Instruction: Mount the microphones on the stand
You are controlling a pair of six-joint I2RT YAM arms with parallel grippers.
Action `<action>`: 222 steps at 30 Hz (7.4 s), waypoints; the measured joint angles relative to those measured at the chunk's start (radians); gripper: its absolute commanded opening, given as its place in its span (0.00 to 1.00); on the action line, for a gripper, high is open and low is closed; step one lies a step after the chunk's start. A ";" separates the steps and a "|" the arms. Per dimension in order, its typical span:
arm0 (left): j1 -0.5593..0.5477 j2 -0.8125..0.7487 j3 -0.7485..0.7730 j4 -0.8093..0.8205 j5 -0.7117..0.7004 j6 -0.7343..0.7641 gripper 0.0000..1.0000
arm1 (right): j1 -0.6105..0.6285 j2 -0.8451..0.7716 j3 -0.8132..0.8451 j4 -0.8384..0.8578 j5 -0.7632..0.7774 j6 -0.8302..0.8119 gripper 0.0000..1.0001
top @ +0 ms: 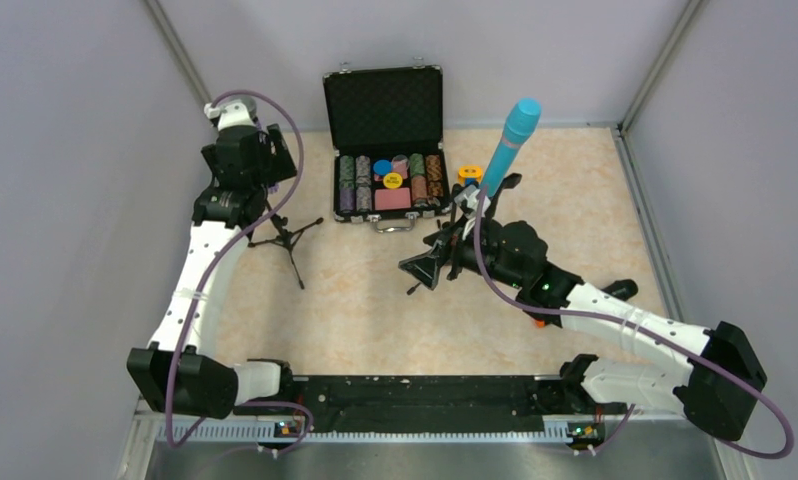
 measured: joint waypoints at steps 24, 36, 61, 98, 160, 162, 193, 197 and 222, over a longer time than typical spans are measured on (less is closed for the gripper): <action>0.002 -0.136 -0.010 0.035 0.093 -0.009 0.99 | 0.000 0.000 -0.003 -0.013 -0.006 0.005 0.99; -0.011 -0.200 -0.103 0.109 0.549 -0.026 0.99 | 0.000 -0.044 -0.007 -0.061 -0.005 0.014 0.99; -0.392 0.121 -0.256 0.282 0.631 -0.092 0.99 | -0.008 -0.312 -0.299 -0.315 0.126 0.139 0.97; -0.402 0.011 -0.397 0.315 0.579 -0.083 0.99 | -0.815 0.024 -0.093 0.014 -0.280 0.444 0.99; -0.403 -0.052 -0.409 0.259 0.526 -0.084 0.98 | -0.886 0.455 0.028 0.703 -0.502 0.982 0.00; -0.403 -0.056 -0.410 0.259 0.526 -0.084 0.97 | -0.886 0.437 0.028 0.702 -0.500 0.982 0.00; -0.403 -0.147 -0.424 0.235 0.513 -0.083 0.98 | -0.947 -0.225 -0.098 -0.069 -0.418 0.671 0.00; -0.403 -0.164 -0.424 0.225 0.492 -0.080 0.98 | -0.946 -0.307 -0.119 -0.137 -0.437 0.663 0.00; -0.403 -0.185 -0.425 0.222 0.470 -0.076 0.98 | -0.500 -0.436 -0.300 -0.094 -0.139 0.835 0.00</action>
